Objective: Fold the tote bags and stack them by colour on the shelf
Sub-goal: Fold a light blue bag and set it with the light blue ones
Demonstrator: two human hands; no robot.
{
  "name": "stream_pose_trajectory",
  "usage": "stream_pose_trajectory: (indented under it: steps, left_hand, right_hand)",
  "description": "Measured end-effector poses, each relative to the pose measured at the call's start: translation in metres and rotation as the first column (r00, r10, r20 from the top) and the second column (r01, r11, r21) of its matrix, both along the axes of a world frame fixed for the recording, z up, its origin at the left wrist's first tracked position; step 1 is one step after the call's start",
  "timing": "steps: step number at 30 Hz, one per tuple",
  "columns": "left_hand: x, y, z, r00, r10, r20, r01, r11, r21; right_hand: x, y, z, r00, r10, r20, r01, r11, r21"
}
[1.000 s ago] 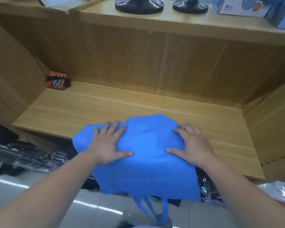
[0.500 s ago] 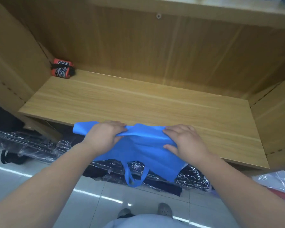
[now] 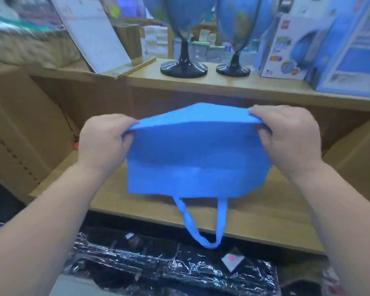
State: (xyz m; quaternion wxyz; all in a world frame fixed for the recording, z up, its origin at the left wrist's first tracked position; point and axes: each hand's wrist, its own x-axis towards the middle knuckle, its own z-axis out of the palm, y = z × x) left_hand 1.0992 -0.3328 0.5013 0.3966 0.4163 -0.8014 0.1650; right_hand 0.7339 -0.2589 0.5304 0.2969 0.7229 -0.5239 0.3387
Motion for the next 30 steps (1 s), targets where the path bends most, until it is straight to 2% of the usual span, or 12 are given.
stream_pose_trajectory:
  steps: [2,5,7,9,12,14,16,19,23,25,28,30]
  left_hand:
    - [-0.002,-0.004,0.027,0.996,-0.057,-0.074,0.039,0.974,-0.223]
    - [0.000,-0.010,0.013,0.998,-0.060,0.005,0.058,0.952,-0.302]
    - [0.001,-0.011,-0.029,0.990,-0.063,0.123,0.085,0.979,-0.185]
    - [0.002,-0.005,-0.082,0.963,-0.106,0.249,0.103,0.994,0.027]
    - [0.008,0.014,-0.153,0.905,-0.180,0.386,0.055,0.948,0.314]
    - [0.015,0.026,-0.186,0.883,-0.237,0.406,0.004,0.868,0.497]
    - [0.023,0.032,-0.199,0.901,-0.254,0.351,-0.015,0.791,0.611]
    - [0.033,0.033,-0.195,0.967,-0.230,0.106,0.072,0.651,0.755]
    - [0.043,0.021,-0.176,0.964,-0.008,-0.267,0.256,0.314,0.914]
    - [0.049,0.015,-0.174,0.923,0.102,-0.371,0.332,0.279,0.901]
    - [0.049,0.011,-0.177,0.836,0.245,-0.491,0.415,0.302,0.858]
    - [0.042,0.010,-0.182,0.761,0.321,-0.563,0.473,0.320,0.821]
  right_hand:
    - [-0.009,0.002,0.014,0.999,0.043,-0.001,-0.042,0.979,-0.202]
    - [-0.019,0.009,-0.013,0.996,0.003,-0.094,-0.022,0.979,-0.204]
    - [-0.025,0.012,-0.058,0.987,-0.039,-0.153,0.037,0.999,-0.017]
    - [-0.028,0.018,-0.116,0.982,-0.057,-0.180,0.101,0.965,0.242]
    - [-0.023,0.036,-0.188,0.993,0.028,-0.117,0.055,0.755,0.653]
    - [-0.023,0.048,-0.215,1.000,0.025,-0.019,0.000,0.594,0.804]
    - [-0.027,0.055,-0.226,0.998,-0.002,0.069,-0.057,0.532,0.845]
    - [-0.033,0.054,-0.215,0.962,-0.067,0.264,-0.204,0.466,0.861]
    - [-0.049,0.050,-0.189,0.838,-0.291,0.463,-0.370,0.322,0.872]
    - [-0.053,0.049,-0.186,0.719,-0.388,0.576,-0.467,0.343,0.815]
    - [-0.051,0.050,-0.187,0.506,-0.509,0.696,-0.538,0.444,0.716]
    - [-0.046,0.049,-0.190,0.436,-0.527,0.729,-0.517,0.516,0.682]
